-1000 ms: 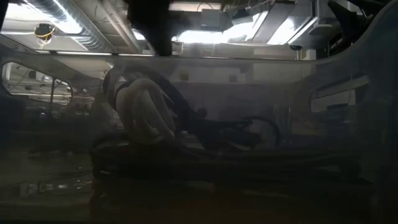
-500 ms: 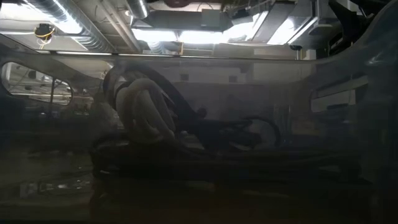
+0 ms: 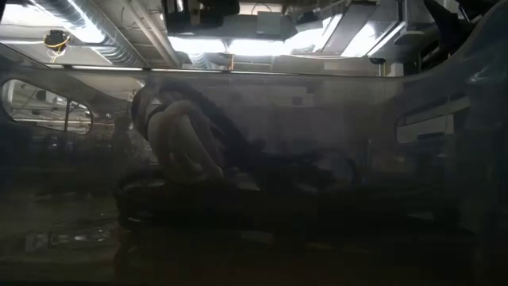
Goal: Pick and place USB-C Cables
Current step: Put the white charger cable into the black bin, then put the black charger cable into the black bin
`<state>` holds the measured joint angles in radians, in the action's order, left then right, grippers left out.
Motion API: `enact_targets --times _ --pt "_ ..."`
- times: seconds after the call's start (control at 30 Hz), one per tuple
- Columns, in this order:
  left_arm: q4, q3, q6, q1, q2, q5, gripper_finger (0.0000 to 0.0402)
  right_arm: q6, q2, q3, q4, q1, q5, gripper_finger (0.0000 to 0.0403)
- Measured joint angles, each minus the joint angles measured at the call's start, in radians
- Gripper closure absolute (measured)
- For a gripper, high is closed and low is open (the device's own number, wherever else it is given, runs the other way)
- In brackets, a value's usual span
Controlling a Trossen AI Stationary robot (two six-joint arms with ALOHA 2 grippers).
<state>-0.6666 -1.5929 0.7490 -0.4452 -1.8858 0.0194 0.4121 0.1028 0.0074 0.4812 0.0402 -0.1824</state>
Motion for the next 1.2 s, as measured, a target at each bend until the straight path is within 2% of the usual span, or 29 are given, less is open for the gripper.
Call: enact_targets --times 0.17,0.27,0.37,0.5,0.57,0.7,0.77,0.83,0.97,1.03,1.2 --pt "-0.052 0.0 -0.041 0.026 0.002 0.028 0.0311 -0.003 0.0 0.0 0.0 0.001 -0.004 0.0305" --pt "-0.239 -0.03 -0.101 0.059 0.008 0.03 0.0312 -0.003 0.0 0.0 0.0 0.001 -0.004 0.0305" --pt "-0.476 -0.049 -0.138 0.09 0.036 -0.112 0.0313 0.002 0.0 0.0 0.0 0.001 -0.004 0.0305" --pt "-0.835 -0.047 -0.079 0.147 0.063 -0.292 0.0313 0.002 0.0 0.0 -0.005 0.0 -0.003 0.0305" --pt "-0.912 -0.037 -0.037 0.175 0.083 -0.362 0.0313 0.0 -0.001 0.0 -0.005 0.0 -0.003 0.0305" --pt "-0.867 0.072 -0.061 0.251 0.237 -0.378 0.0313 0.0 0.0 0.0 -0.005 0.0 -0.002 0.0305" --pt "-0.903 0.166 -0.023 0.302 0.339 -0.386 0.0313 0.002 -0.001 0.0 -0.019 0.0 -0.001 0.0305" --pt "-0.873 0.269 -0.008 0.355 0.43 -0.393 0.0313 0.003 0.001 0.0 -0.018 0.0 0.004 0.0305" --pt "-0.68 0.512 0.009 0.442 0.653 -0.288 0.0313 -0.001 -0.001 0.0 -0.02 0.0 0.017 0.0305" --pt "-0.5 0.629 0.008 0.466 0.729 -0.224 0.0312 -0.006 0.0 0.0 -0.014 0.0 0.031 0.0305" --pt "-0.109 0.817 -0.019 0.469 0.776 -0.124 0.0312 -0.041 -0.001 0.0 0.011 0.0 0.032 0.0305"
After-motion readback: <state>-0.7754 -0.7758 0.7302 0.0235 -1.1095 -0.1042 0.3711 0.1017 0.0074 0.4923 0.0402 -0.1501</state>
